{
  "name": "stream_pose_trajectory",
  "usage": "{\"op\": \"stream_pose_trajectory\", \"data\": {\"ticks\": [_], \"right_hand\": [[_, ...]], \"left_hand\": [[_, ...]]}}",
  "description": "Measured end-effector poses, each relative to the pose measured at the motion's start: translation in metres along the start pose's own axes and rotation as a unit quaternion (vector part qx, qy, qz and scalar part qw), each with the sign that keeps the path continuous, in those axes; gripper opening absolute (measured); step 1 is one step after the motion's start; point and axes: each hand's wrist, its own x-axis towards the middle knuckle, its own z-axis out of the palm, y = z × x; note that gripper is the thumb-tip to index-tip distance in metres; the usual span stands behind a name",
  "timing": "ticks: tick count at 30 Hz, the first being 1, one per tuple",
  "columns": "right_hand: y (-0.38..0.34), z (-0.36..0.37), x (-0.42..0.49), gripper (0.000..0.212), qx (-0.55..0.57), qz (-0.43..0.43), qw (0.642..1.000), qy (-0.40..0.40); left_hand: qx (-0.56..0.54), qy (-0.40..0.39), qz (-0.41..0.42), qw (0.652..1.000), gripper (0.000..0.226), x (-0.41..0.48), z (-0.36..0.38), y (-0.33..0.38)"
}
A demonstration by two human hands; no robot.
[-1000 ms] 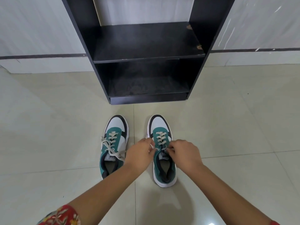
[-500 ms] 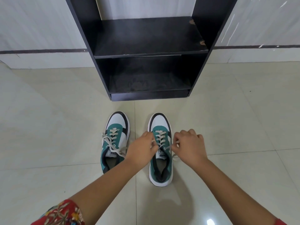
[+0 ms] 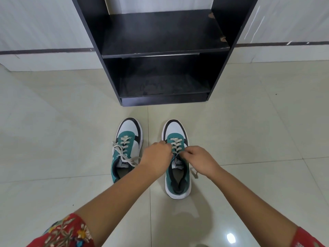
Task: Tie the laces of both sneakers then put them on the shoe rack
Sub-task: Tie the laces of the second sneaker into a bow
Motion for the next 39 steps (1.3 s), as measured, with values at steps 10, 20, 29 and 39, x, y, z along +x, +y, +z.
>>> {"op": "stream_pose_trajectory", "data": {"ticks": [10,20,29,39], "right_hand": [[0.019,0.006,0.007,0.047,0.073,0.085,0.986,0.125],[0.011,-0.002,-0.008,0.025,-0.238,-0.006,0.967,0.095],[0.014,0.022,-0.018,0.016,0.133,0.075,0.977,0.150],[-0.002,0.030,-0.008,0.010,0.249,0.025,0.959,0.136]], "left_hand": [[0.031,0.019,-0.057,0.998,0.027,-0.008,0.004,-0.013],[0.029,0.127,-0.038,0.991,0.026,-0.020,0.005,-0.014],[-0.468,0.098,-0.174,0.861,0.024,-0.028,0.030,-0.003],[-0.299,0.147,-0.114,0.936,0.012,-0.023,0.020,0.005]]}}
